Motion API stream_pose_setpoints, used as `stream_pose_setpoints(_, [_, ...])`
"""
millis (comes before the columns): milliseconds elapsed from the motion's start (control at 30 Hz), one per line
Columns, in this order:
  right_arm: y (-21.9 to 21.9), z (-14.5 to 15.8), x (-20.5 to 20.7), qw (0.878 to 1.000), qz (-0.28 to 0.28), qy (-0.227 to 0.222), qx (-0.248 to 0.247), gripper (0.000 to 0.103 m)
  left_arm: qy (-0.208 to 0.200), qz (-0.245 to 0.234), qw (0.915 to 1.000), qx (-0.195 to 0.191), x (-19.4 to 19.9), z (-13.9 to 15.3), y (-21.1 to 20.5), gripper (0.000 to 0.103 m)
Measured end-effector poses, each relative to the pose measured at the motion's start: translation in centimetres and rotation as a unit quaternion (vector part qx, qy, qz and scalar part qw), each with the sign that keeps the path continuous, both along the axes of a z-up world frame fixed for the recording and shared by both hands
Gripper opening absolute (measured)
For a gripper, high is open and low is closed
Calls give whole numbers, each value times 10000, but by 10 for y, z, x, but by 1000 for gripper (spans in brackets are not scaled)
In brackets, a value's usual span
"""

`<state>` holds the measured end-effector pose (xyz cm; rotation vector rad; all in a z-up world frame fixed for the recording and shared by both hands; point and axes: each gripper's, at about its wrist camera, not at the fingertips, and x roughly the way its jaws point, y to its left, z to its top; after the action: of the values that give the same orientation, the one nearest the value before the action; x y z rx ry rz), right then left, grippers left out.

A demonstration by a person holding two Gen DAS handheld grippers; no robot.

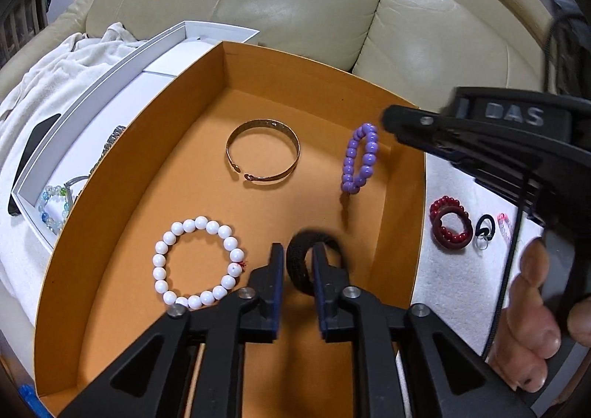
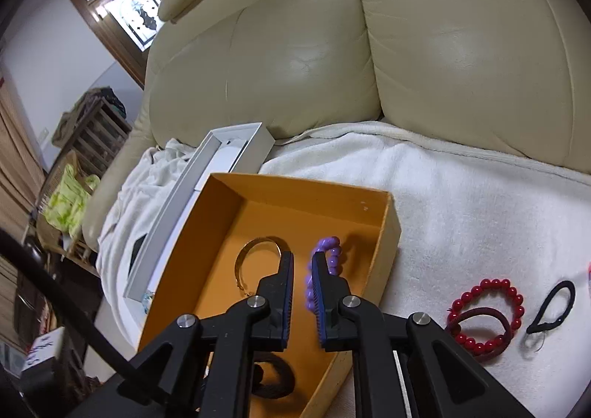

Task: Organize jewelry
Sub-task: 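Carry the black hair tie into the box with the left while the right drops the purple bracelet, then move both grippers back over the remaining jewelry on the towel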

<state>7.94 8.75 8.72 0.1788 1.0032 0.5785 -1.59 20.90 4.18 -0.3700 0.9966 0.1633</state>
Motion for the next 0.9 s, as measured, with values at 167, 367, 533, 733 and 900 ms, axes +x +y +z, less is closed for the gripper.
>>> stream_pose_setpoints(167, [-25, 16, -8, 9991, -97, -206, 358, 12, -175, 104, 9996, 205, -2, 8, -1, 33])
stream_pose_setpoints(367, [-75, 40, -23, 9968, -297, -526, 520, 12, -531, 173, 9963, 648, -8, 25, -15, 33])
stream_pose_setpoints(533, [-151, 52, -38, 9930, -743, -673, 618, 12, -945, 99, 9899, 1056, -11, 40, -38, 37])
stream_pose_setpoints(733, [-235, 41, -60, 9884, -1296, -514, 595, 16, -1348, -123, 9808, 1407, -10, 55, -72, 39])
stream_pose_setpoints(900, [-274, 19, -73, 9838, -1577, -305, 799, 16, -1517, -355, 9740, 1647, -9, 57, -101, 41])
